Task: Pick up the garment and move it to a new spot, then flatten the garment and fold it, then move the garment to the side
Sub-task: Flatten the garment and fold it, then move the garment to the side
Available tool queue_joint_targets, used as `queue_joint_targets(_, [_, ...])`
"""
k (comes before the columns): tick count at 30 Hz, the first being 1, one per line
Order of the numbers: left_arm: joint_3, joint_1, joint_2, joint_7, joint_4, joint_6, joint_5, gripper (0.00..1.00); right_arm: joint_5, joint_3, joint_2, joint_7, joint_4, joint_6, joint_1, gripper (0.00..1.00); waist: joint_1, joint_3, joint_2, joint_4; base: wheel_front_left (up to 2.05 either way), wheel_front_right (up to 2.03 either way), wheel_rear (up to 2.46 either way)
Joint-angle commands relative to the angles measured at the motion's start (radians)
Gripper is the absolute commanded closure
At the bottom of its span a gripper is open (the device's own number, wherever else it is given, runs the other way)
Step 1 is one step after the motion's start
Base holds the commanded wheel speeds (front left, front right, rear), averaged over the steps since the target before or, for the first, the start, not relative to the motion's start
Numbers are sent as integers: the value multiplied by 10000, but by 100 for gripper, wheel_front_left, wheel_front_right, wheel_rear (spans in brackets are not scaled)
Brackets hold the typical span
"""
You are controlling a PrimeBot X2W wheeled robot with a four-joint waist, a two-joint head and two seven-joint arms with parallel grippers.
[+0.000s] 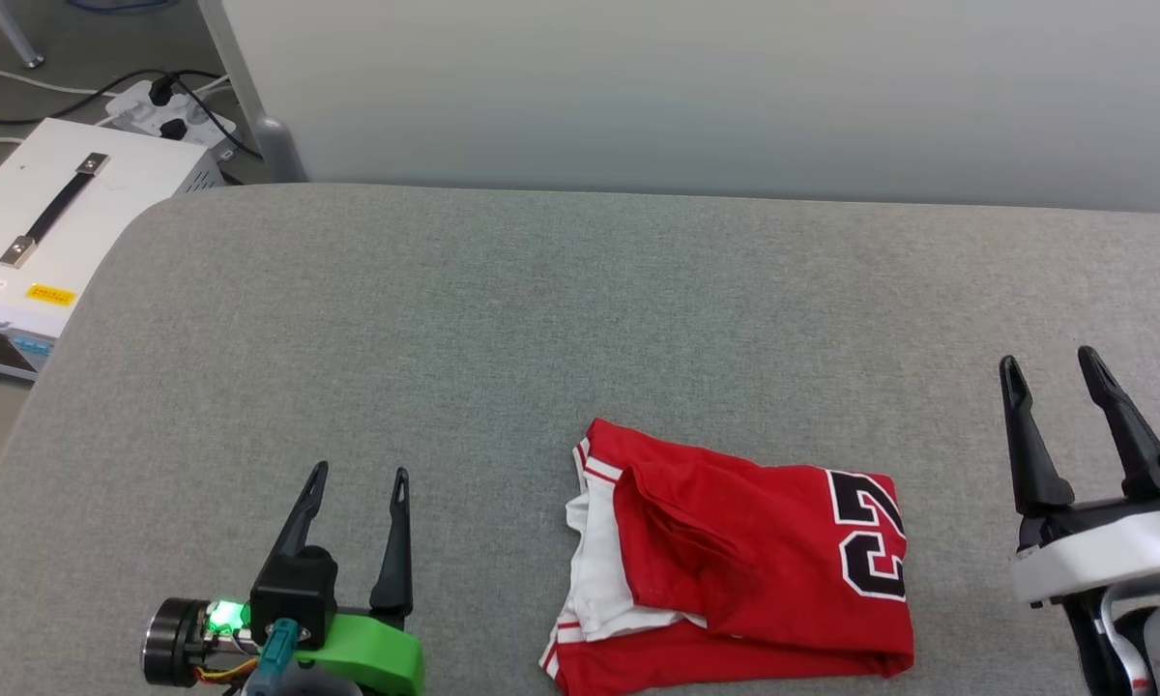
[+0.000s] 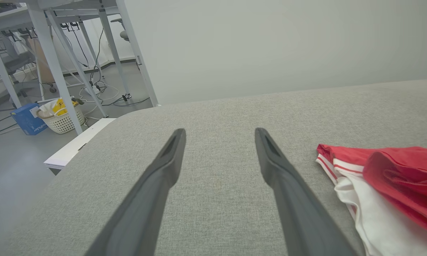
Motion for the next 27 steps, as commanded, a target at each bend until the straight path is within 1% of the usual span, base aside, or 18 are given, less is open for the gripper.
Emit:
queue_joint_targets(1, [16,186,29,-59,-92,20,78,0,-209,-179,214,-74,-158,-7,331,0,0,-19,0,-13,0,0,0])
queue_joint_targets(5, [1,231,19,-59,-212,49,68,0,-938,-609,787,-88,-955,-7,928,0,0,-51,0,-40,0,0,0])
queue_joint_targets(7, [-22,252,10,-59,-271,49,62,0,-1109,-793,1074,-89,-1185,-7,1236,0,0,-80,0,-36,0,0,0])
queue_joint_targets(13, [-67,345,-24,-59,-507,32,2,0,-1583,-834,1640,-91,-1525,-7,2078,0,0,-145,0,-30,0,0,0])
queue_joint_targets(18, [-27,402,-74,-59,-588,-29,-145,0,-1719,-928,1893,-92,-1518,-7,2372,0,0,-170,0,-27,0,0,0])
queue_joint_targets(27, [10,462,-87,-59,-550,-82,-144,0,-1897,-986,2048,-92,-1373,-7,2468,0,0,-233,0,-49,0,0,0])
